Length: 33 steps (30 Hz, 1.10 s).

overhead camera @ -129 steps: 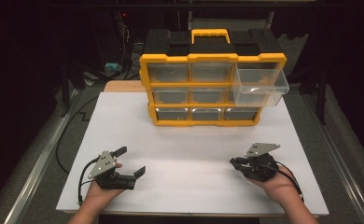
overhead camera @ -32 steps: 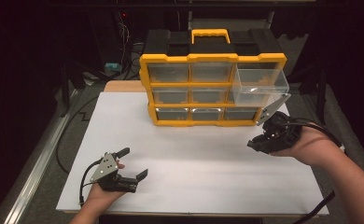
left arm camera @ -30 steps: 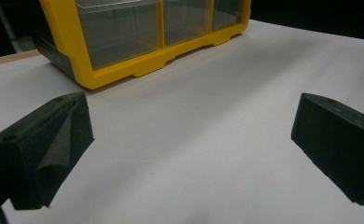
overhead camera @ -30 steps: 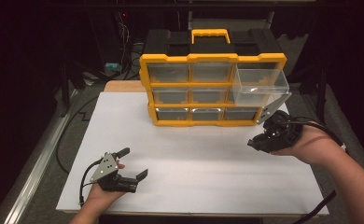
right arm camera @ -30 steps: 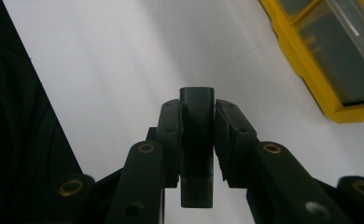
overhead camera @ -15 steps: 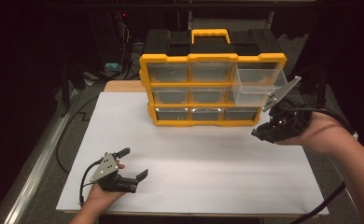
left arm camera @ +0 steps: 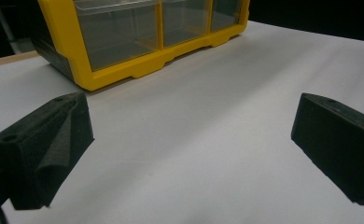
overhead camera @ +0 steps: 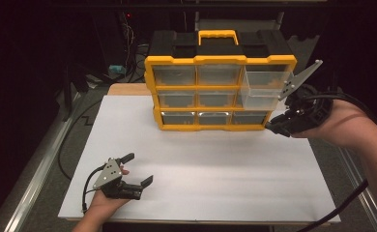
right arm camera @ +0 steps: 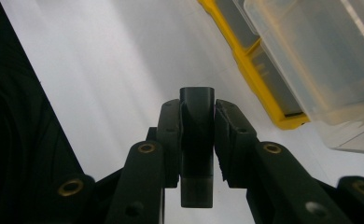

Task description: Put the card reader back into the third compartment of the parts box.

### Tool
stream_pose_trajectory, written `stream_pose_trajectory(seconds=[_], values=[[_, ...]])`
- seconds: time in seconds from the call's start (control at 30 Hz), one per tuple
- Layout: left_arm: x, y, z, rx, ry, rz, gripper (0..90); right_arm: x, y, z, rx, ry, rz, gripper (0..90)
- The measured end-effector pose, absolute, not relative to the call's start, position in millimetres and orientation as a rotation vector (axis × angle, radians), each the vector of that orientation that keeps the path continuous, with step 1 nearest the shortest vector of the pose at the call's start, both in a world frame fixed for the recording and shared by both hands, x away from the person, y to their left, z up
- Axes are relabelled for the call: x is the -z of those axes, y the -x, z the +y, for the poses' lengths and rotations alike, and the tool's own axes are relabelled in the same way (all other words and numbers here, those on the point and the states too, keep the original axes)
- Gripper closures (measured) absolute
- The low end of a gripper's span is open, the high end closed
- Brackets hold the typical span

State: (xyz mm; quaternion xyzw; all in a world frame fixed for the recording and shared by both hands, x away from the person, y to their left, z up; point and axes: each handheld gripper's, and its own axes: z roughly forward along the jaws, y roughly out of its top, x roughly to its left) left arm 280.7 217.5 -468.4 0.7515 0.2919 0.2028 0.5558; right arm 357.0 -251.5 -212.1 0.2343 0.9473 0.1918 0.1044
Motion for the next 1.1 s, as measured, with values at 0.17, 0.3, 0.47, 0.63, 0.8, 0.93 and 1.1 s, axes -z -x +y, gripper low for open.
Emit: stream_pose_trajectory(seconds=[0.17,0.3,0.47,0.63,0.8,0.93,1.1], values=[[468.4,-280.6,217.2,-0.479,-1.774,0.689,0.2,201.8,-358.7,-250.6,-0.564,-0.690,2.791,74.6],[468.3,-280.6,217.5,-0.479,-1.774,0.688,0.2,193.6,-360.0,-250.3,-0.553,-0.691,2.785,74.5],[468.4,-280.6,217.5,-0.479,-1.775,0.688,0.1,183.4,-360.9,-251.0,-0.562,-0.686,2.784,74.6],[468.4,-280.8,217.7,-0.479,-1.775,0.689,0.2,171.7,-362.8,-253.4,-0.569,-0.708,2.767,74.6],[468.4,-280.7,217.3,-0.478,-1.775,0.688,0.2,160.5,-365.3,-254.0,-0.566,-0.706,2.757,74.6],[468.1,-280.5,217.7,-0.479,-1.771,0.689,0.2,153.0,-367.6,-253.8,-0.564,-0.713,2.749,74.5],[467.5,-280.2,218.5,-0.481,-1.769,0.688,0.2,143.2,-370.7,-253.5,-0.566,-0.715,2.742,74.6]])
